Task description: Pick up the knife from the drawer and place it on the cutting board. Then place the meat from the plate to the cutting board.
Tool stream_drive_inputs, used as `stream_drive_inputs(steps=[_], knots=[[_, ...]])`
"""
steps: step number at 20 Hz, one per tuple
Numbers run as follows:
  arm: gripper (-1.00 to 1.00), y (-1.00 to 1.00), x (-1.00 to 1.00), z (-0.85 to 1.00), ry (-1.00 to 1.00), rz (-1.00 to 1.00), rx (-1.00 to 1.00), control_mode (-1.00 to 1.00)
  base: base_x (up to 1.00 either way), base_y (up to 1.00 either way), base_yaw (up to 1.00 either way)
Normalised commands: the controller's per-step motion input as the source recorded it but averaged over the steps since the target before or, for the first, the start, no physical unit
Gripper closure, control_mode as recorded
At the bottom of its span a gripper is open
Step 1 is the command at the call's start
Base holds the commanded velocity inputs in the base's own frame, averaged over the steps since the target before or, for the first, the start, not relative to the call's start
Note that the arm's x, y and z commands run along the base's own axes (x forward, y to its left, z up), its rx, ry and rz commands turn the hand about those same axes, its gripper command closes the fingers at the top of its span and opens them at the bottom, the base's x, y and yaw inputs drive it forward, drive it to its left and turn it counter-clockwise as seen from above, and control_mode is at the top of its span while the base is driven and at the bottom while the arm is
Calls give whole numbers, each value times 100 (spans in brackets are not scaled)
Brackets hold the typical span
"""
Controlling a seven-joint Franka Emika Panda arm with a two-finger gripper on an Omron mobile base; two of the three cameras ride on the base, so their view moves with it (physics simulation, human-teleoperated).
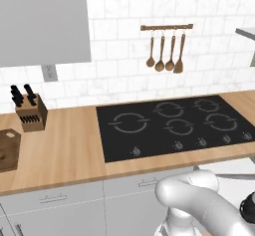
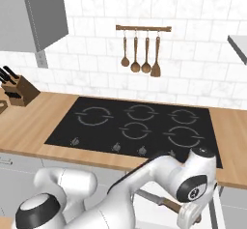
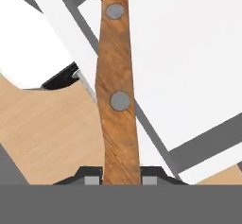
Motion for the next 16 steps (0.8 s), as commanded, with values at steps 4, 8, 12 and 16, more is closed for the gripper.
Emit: stream_drive_inputs(steps=[4,8,12,16], knots=[[100,3,22,100,-4,22,14,-100,0,0,0],[100,26,94,72,-12,12,22,-100,0,0,0],[100,71,100,18,-18,9,21,-100,0,0,0],[100,98,89,-1,-13,10,13,-100,0,0,0]])
